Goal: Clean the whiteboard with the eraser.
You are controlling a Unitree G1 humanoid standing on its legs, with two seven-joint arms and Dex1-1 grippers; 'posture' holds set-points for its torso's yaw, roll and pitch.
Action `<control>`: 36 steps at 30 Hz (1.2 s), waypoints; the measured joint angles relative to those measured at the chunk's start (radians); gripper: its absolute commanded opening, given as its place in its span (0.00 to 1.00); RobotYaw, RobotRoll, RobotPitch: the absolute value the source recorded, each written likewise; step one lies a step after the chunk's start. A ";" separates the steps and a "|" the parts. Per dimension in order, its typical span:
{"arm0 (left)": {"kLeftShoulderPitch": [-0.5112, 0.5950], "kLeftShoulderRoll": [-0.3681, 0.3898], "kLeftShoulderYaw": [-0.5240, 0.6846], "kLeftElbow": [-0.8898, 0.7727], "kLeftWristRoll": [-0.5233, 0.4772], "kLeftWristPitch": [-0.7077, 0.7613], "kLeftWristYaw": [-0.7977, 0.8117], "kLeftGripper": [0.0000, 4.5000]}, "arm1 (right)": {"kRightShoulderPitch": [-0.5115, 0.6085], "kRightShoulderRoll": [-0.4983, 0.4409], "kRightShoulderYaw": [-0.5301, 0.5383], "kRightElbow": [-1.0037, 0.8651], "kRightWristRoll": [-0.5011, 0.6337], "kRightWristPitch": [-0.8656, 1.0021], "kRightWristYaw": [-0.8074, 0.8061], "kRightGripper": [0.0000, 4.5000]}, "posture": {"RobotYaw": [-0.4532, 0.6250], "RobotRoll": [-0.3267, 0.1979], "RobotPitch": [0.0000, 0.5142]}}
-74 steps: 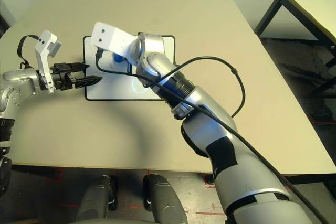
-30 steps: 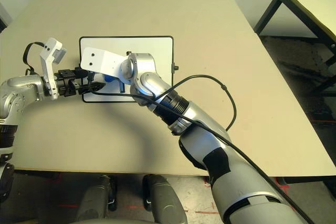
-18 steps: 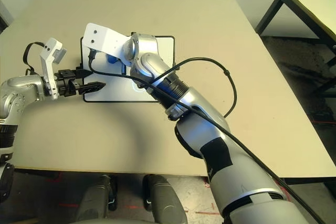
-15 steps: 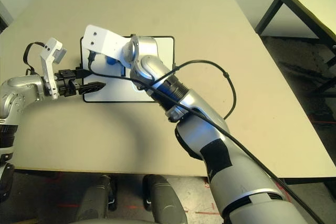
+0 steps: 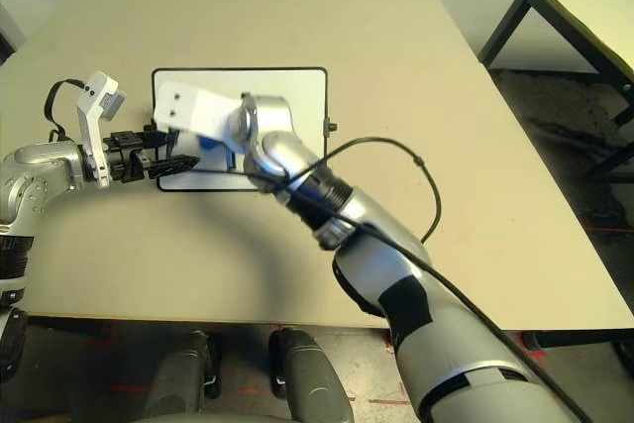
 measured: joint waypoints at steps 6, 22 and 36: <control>-0.034 -0.047 0.083 0.019 0.009 -0.131 0.084 1.00 | -0.014 -0.120 -0.209 -0.282 0.143 0.356 0.128 0.17 | 0.40 0.62 0.24; -0.142 -0.061 0.349 0.505 0.135 -0.835 0.434 1.00 | 0.380 -0.338 -0.623 -0.384 0.305 0.701 -0.263 0.17 | 0.39 0.62 0.23; -0.049 -0.082 0.347 0.637 0.133 -0.891 0.432 1.00 | 0.451 -0.198 -0.629 -0.252 0.455 0.681 -0.480 0.17 | 0.41 0.62 0.25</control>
